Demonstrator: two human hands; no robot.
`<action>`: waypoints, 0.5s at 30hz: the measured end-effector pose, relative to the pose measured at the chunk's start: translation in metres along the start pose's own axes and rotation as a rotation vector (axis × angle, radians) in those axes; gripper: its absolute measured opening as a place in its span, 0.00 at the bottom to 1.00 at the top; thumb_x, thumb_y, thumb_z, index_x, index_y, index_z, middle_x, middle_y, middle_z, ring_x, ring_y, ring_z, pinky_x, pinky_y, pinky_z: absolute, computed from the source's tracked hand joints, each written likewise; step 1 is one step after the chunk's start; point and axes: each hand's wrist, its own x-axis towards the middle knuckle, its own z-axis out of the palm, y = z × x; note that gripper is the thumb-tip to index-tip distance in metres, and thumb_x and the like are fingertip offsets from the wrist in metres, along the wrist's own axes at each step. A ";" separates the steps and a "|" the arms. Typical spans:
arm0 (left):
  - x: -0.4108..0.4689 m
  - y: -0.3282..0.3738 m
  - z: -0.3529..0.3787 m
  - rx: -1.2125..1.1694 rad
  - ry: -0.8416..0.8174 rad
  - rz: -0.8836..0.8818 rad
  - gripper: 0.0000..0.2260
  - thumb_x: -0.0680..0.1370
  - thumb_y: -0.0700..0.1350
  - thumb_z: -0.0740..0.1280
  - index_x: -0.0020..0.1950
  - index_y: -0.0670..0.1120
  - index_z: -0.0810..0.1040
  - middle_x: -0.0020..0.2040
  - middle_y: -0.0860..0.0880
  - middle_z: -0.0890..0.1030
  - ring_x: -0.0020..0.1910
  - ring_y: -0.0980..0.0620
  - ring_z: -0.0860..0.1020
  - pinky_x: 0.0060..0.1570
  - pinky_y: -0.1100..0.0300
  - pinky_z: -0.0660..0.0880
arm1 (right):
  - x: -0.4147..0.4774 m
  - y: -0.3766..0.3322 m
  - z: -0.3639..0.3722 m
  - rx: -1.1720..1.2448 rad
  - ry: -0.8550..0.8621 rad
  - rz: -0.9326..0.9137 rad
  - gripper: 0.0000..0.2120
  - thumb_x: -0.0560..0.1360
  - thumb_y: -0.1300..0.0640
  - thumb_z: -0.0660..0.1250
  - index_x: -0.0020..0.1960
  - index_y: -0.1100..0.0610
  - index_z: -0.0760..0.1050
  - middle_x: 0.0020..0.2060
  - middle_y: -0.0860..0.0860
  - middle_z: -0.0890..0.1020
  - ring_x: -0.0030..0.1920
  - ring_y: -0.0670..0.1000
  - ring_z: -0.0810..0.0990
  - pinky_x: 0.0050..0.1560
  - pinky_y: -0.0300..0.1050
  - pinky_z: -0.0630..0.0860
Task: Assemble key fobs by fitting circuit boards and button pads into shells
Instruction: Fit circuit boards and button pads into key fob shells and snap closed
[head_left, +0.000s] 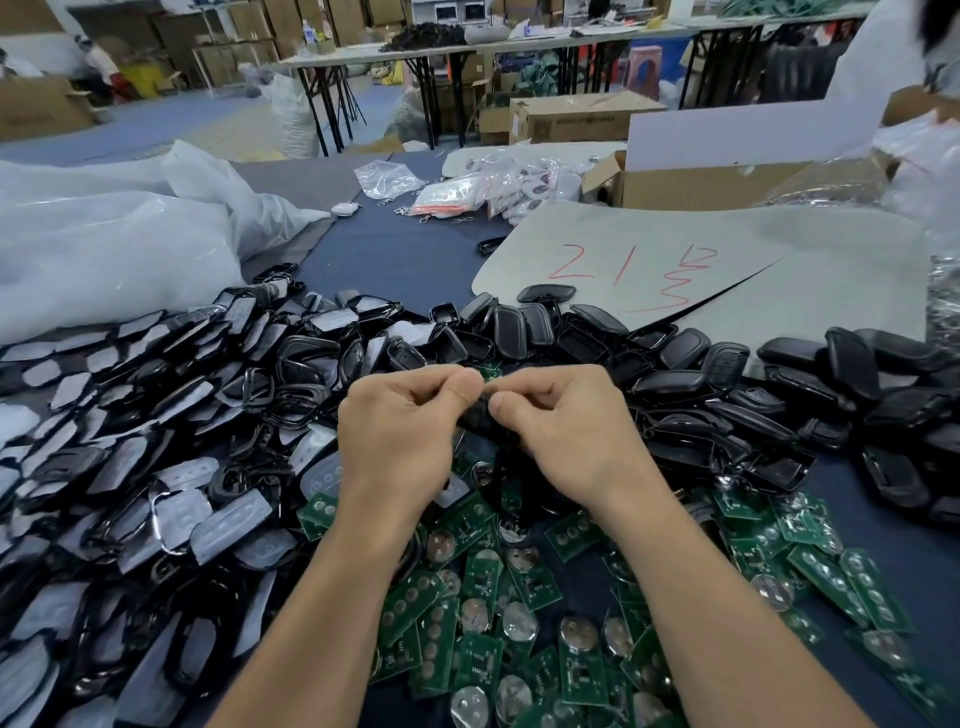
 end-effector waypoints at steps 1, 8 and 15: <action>-0.002 0.000 -0.002 0.100 -0.012 0.058 0.05 0.77 0.51 0.75 0.45 0.62 0.88 0.35 0.61 0.86 0.36 0.60 0.85 0.39 0.62 0.82 | 0.000 0.000 0.000 -0.136 -0.032 -0.034 0.07 0.77 0.55 0.72 0.49 0.45 0.87 0.34 0.41 0.86 0.37 0.42 0.83 0.41 0.40 0.78; -0.003 0.006 0.001 -0.051 0.038 0.008 0.10 0.81 0.57 0.67 0.43 0.67 0.87 0.40 0.55 0.87 0.39 0.55 0.85 0.36 0.62 0.81 | -0.001 -0.003 0.001 0.242 0.011 0.074 0.10 0.75 0.64 0.73 0.46 0.51 0.88 0.38 0.50 0.88 0.41 0.50 0.87 0.48 0.51 0.86; -0.003 0.010 0.009 -0.360 -0.276 -0.267 0.09 0.82 0.39 0.69 0.50 0.48 0.89 0.49 0.45 0.89 0.48 0.49 0.87 0.46 0.61 0.82 | -0.003 -0.007 -0.003 0.621 0.010 0.204 0.08 0.76 0.68 0.72 0.45 0.57 0.87 0.40 0.58 0.88 0.39 0.54 0.87 0.42 0.46 0.86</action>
